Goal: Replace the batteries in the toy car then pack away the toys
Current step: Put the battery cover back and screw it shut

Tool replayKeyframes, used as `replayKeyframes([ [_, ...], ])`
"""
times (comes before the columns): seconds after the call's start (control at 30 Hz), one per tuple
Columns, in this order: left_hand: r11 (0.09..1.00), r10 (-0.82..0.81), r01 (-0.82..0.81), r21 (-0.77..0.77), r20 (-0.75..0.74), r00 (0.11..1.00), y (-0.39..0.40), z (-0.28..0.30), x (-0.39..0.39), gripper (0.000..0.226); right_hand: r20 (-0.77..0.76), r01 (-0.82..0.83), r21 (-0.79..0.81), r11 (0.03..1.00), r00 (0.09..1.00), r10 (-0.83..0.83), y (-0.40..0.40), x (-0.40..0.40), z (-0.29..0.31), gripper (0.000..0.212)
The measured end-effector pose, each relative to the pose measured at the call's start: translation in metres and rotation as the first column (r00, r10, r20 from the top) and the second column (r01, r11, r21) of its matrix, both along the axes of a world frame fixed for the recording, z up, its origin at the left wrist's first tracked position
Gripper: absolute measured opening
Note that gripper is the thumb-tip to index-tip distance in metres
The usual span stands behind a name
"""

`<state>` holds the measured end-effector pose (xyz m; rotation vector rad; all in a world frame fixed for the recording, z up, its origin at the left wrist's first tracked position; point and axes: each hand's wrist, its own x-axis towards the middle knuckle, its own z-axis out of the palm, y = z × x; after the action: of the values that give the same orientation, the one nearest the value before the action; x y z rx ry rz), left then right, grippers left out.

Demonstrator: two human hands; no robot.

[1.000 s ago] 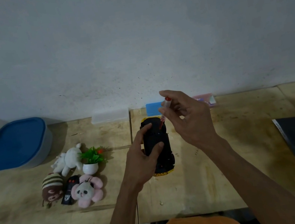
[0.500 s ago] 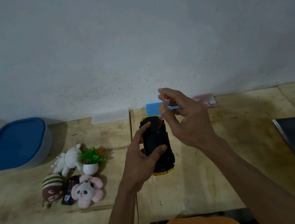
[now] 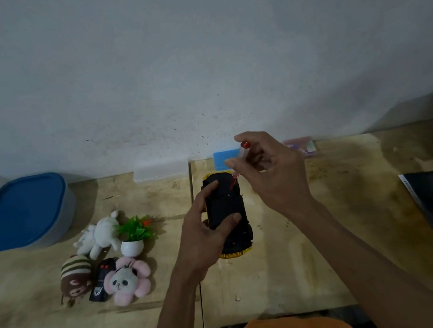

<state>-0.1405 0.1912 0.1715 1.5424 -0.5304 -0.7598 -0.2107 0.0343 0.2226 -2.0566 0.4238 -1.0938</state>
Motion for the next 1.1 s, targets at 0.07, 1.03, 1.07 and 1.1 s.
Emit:
replayKeyframes([
  [0.07, 1.0, -0.002, 0.002, -0.004, -0.014, 1.0, 0.0, -0.001, 0.0, 0.068, 0.001, 0.02, -0.011, 1.0, 1.0, -0.02, 0.001, 0.001, -0.001, 0.036],
  [1.03, 0.957, 0.039, -0.226, -0.18, -0.696, 0.717, 0.005, -0.026, 0.013, 0.059, 0.117, 0.122, 0.535, 0.836, 0.969, -0.216, 0.001, -0.01, 0.011, 0.036],
  [1.07, 0.956, 0.03, -0.228, -0.187, -0.709, 0.705, 0.004, -0.026, 0.014, 0.062, 0.121, 0.123, 0.542, 0.831, 0.968, -0.222, 0.001, -0.011, 0.011, 0.036],
  [1.1, 0.955, 0.019, -0.225, -0.195, -0.715, 0.699, 0.003, -0.027, 0.014, 0.064, 0.125, 0.122, 0.547, 0.828, 0.966, -0.225, 0.0, -0.013, 0.011, 0.036],
])
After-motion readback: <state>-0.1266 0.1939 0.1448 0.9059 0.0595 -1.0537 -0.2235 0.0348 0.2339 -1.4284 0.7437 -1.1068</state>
